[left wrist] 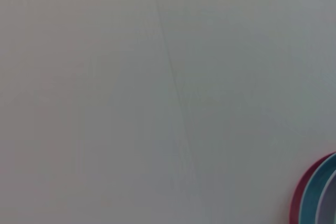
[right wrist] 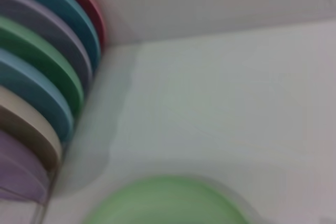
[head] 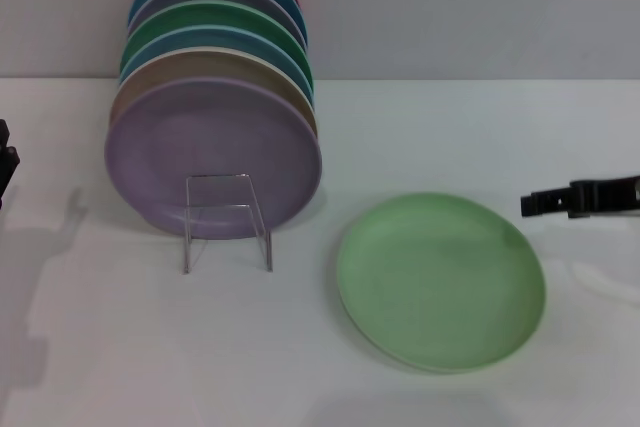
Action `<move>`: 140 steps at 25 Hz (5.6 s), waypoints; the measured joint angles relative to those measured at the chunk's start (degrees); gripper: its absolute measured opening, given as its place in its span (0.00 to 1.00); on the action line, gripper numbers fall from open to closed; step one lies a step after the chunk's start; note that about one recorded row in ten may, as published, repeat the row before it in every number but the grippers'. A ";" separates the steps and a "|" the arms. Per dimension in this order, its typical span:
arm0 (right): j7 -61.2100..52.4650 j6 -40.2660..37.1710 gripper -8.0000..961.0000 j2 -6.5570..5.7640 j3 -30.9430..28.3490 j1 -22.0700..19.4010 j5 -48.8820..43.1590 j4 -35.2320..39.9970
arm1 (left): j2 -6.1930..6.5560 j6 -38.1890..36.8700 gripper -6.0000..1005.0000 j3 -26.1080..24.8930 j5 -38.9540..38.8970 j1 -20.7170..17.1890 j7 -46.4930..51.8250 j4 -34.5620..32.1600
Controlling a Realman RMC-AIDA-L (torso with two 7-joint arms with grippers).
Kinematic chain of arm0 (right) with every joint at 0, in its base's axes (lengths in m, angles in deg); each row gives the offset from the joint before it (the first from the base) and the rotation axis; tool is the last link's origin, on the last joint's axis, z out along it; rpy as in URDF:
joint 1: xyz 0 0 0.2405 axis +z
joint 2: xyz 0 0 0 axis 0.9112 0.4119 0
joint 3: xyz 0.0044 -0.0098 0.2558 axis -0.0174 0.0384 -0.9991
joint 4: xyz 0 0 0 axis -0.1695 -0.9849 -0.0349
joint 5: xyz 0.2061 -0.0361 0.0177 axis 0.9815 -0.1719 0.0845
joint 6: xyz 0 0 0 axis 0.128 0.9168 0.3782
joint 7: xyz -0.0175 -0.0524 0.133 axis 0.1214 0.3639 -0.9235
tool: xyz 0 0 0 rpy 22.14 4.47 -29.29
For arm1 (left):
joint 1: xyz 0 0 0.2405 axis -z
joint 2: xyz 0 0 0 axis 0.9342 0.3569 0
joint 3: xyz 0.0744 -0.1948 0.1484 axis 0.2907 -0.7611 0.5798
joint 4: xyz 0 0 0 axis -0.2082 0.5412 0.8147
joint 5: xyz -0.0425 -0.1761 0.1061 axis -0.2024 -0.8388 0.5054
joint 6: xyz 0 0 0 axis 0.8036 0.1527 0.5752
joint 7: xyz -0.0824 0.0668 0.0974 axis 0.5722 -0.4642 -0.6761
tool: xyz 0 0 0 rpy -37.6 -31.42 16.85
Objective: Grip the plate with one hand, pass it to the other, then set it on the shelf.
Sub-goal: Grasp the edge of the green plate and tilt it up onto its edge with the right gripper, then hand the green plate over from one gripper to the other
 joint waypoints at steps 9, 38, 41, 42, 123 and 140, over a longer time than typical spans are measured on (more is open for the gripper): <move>-0.20 0.07 0.72 0.21 0.16 2.78 -4.72 8.35 | 0.00 0.28 0.84 0.03 -0.01 0.14 0.00 -0.10; 1.45 -2.13 0.71 -0.03 0.06 7.61 -5.72 16.36 | 0.07 0.18 0.84 -0.11 -0.13 0.17 0.00 -0.09; 1.44 -2.13 0.71 -0.03 0.21 7.61 -5.73 16.39 | 0.12 0.18 0.84 -0.06 -0.13 0.17 0.00 -0.10; 1.44 -2.13 0.71 -0.02 0.22 7.61 -5.72 16.42 | 0.12 0.18 0.84 -0.04 -0.12 0.17 0.00 -0.09; 20.45 -23.28 0.02 0.94 6.50 -19.23 10.89 -22.57 | 7.41 54.50 0.84 -2.68 17.21 -20.27 1.92 72.14; 40.53 -28.23 0.02 1.00 6.28 -19.83 24.87 -14.49 | 8.22 105.98 0.80 -8.23 2.75 -12.62 -12.26 101.15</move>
